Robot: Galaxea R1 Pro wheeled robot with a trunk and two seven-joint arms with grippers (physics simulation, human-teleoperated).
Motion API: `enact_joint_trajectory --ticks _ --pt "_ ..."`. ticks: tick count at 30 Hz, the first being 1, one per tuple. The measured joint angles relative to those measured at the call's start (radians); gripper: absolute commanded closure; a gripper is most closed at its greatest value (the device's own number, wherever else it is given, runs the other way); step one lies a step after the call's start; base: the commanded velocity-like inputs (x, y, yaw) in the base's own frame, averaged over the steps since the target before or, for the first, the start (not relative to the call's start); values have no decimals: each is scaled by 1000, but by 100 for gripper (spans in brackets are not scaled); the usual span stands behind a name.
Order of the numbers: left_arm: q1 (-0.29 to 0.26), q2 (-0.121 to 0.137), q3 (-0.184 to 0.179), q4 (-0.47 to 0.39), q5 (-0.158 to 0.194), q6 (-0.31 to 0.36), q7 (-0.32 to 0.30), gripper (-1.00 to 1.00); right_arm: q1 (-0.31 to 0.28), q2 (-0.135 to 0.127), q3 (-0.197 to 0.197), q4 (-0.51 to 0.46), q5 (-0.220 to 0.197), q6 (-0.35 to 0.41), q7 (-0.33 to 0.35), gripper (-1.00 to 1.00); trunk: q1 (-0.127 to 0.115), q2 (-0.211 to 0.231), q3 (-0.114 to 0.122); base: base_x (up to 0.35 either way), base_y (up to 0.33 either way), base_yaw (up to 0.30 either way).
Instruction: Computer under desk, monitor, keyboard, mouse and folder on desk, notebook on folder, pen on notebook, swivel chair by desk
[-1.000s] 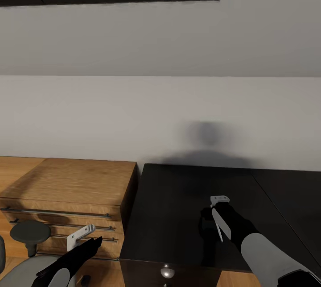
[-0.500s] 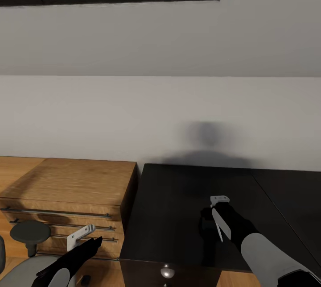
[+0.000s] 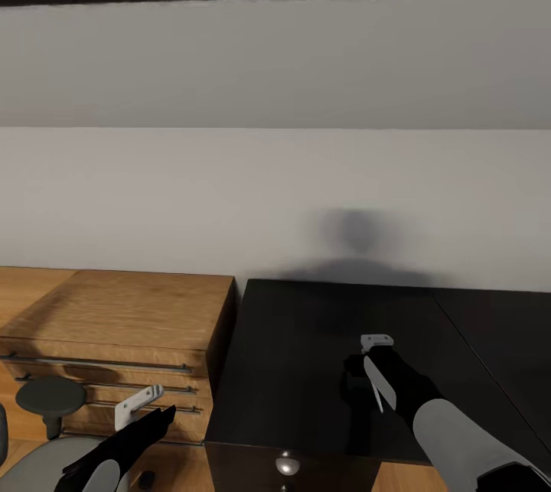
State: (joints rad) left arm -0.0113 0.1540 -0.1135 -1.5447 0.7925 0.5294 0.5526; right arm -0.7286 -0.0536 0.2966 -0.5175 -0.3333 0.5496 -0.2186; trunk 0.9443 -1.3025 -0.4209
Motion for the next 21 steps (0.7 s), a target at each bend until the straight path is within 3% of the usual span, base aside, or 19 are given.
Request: enact_joint_trajectory --ticks 21 --pt "0 -2 0 0 0 1 0 -100 0 0 0 0 0 0 0 -100 0 0 0 0 0 0"
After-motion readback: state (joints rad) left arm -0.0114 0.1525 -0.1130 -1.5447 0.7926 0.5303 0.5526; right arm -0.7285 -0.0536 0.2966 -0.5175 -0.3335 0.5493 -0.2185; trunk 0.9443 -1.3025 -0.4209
